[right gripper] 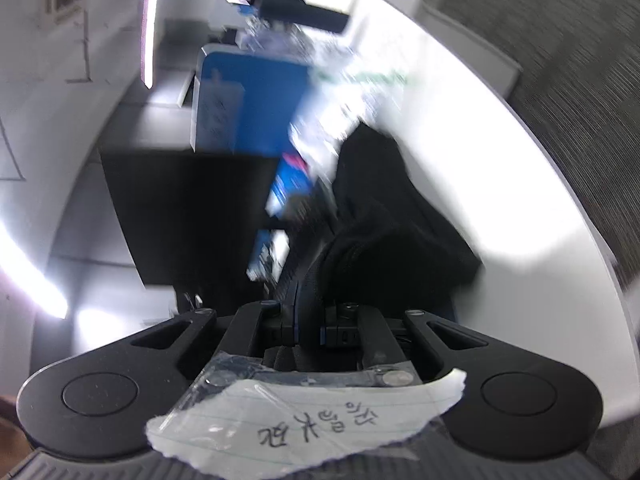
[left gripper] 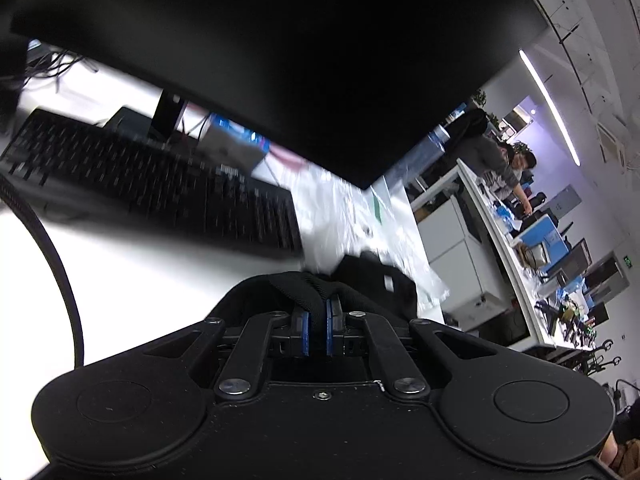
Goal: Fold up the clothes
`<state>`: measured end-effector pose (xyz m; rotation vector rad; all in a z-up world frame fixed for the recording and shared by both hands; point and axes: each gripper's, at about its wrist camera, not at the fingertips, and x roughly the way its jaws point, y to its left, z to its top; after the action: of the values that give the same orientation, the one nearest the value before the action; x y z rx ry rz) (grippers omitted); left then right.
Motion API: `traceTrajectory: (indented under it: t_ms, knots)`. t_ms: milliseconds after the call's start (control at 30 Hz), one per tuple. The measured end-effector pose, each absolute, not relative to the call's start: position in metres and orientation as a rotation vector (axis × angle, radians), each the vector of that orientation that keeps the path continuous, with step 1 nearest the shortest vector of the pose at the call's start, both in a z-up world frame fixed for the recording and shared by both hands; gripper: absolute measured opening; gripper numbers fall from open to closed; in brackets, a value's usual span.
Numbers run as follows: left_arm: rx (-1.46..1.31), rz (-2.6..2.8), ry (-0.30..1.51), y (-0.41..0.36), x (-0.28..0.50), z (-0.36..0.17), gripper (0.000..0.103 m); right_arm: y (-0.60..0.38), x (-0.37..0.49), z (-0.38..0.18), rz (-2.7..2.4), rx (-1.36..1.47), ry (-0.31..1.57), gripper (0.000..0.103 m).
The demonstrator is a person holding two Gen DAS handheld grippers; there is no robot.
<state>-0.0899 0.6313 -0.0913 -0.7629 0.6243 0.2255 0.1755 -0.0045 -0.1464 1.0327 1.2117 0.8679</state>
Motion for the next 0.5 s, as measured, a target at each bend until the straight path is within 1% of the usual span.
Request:
traceTrajectory:
  t_ms: [100, 300, 400, 500]
  knots:
    - [-0.749, 0.214, 0.626, 0.659, -0.053, -0.104, 0.004, 0.012, 0.226, -0.147, 0.852, 1.055, 1.174, 0.009]
    - [-0.737, 0.203, 0.716, 0.705, 0.026, -0.147, 0.004, 0.052, 0.319, -0.189, 0.717, 1.154, 1.218, 0.009]
    - [-0.701, 0.193, 0.767, 0.710, 0.046, -0.162, 0.004, 0.071, 0.343, -0.211, 0.627, 1.171, 1.271, 0.009]
    - [-0.697, 0.212, 0.809, 0.710, 0.050, -0.172, 0.005, 0.081, 0.345, -0.215, 0.593, 1.085, 1.283, 0.009]
